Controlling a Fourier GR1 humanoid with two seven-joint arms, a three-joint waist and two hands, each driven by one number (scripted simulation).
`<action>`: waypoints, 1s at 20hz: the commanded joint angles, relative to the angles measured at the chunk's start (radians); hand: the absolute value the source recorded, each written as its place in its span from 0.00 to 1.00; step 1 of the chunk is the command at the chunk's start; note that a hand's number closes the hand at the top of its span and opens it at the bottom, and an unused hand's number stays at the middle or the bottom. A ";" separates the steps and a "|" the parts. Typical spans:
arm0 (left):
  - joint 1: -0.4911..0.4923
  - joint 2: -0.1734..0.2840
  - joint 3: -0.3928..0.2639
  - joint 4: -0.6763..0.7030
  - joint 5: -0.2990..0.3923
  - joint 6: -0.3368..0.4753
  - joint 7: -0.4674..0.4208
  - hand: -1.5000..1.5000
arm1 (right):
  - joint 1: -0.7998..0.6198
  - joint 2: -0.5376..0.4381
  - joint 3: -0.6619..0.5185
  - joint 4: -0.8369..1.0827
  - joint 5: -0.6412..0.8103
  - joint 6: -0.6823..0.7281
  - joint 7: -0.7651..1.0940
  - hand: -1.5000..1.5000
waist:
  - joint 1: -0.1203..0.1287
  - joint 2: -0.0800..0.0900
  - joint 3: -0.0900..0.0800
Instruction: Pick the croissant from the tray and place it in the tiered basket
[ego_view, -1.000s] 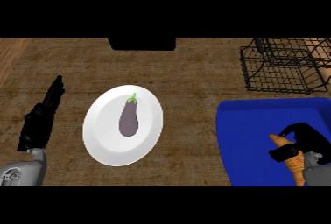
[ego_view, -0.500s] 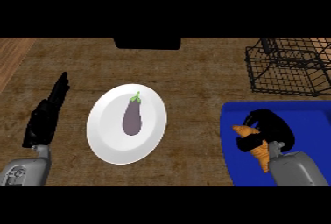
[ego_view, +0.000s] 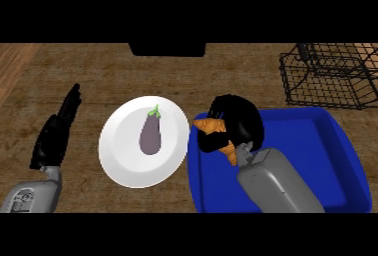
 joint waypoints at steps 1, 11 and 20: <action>0.028 0.008 0.013 0.011 0.009 -0.010 -0.027 0.50 | -0.076 0.033 -0.028 -0.051 0.096 -0.151 -0.008 1.00 | -0.016 -0.003 0.000; 0.036 0.030 0.038 -0.044 0.028 -0.039 0.012 0.50 | -0.301 -0.117 -0.195 -0.228 0.189 -0.002 0.105 1.00 | -0.024 -0.006 0.000; 0.029 0.014 0.053 0.007 0.018 -0.029 -0.046 0.50 | -0.436 -0.251 -0.421 -0.051 0.048 0.110 -0.073 1.00 | -0.017 0.000 0.000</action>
